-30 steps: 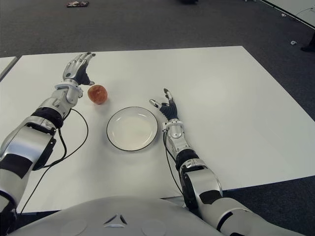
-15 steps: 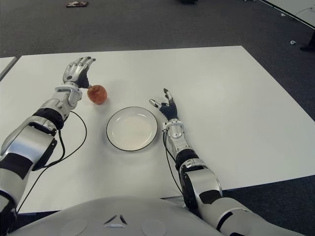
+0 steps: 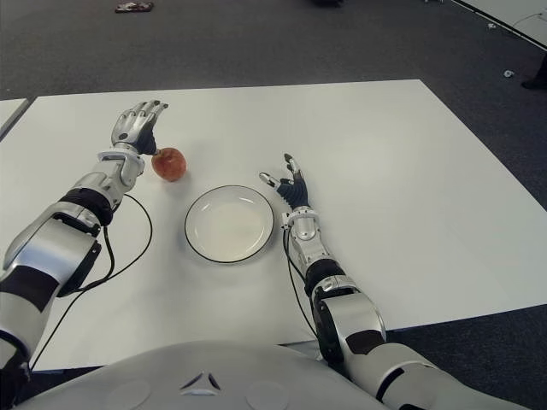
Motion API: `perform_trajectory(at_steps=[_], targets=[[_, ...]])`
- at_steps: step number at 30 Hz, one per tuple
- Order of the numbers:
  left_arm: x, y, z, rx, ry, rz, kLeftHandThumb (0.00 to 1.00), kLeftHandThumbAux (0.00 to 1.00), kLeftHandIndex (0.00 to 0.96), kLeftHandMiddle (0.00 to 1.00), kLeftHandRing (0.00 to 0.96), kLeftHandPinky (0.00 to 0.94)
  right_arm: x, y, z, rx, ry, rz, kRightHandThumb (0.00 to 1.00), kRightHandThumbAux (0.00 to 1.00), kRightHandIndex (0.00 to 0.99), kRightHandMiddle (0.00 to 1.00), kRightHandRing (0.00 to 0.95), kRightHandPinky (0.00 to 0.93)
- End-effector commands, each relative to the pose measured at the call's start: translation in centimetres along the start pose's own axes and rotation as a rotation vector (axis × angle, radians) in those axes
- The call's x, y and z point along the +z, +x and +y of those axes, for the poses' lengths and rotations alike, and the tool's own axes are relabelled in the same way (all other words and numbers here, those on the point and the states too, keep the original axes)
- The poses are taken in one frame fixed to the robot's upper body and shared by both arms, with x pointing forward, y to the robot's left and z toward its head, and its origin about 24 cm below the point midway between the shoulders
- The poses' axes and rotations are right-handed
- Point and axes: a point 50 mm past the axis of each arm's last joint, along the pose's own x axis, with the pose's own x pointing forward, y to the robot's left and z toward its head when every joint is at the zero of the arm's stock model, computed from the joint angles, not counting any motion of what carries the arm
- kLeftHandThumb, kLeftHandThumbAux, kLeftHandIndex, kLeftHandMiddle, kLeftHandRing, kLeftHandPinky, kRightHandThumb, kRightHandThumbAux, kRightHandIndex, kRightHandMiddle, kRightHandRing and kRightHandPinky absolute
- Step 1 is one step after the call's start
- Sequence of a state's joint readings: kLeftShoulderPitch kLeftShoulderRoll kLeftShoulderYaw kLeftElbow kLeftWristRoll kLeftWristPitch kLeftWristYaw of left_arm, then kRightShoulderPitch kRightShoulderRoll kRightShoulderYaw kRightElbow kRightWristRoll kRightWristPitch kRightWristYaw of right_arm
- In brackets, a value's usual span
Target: Put the apples into the plate.
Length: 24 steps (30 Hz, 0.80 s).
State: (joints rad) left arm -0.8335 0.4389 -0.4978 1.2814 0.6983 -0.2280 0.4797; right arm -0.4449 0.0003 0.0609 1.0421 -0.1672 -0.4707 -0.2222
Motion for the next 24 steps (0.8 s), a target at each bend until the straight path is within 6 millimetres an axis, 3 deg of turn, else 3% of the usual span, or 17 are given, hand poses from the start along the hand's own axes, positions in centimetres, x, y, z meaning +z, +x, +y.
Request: perform_trajectory(at_steps=[1,24], targets=[[0.14,-0.08,-0.47,-0.037,-0.001,0.004,0.032,0.375,0.000,0.000,0.000,0.000,-0.97,-0.40,0.27,0.013,-0.020,0.055,0.050,0.546,0.000,0.000,0.000,0.000],[-0.20,0.03,-0.14,-0.038,-0.049,0.028,0.029,0.397,0.000,0.000,0.000,0.000,-1.08,-0.60,0.61,0.027,-0.047,0.050,0.060,0.534,0.000,0.000,0.000,0.000]])
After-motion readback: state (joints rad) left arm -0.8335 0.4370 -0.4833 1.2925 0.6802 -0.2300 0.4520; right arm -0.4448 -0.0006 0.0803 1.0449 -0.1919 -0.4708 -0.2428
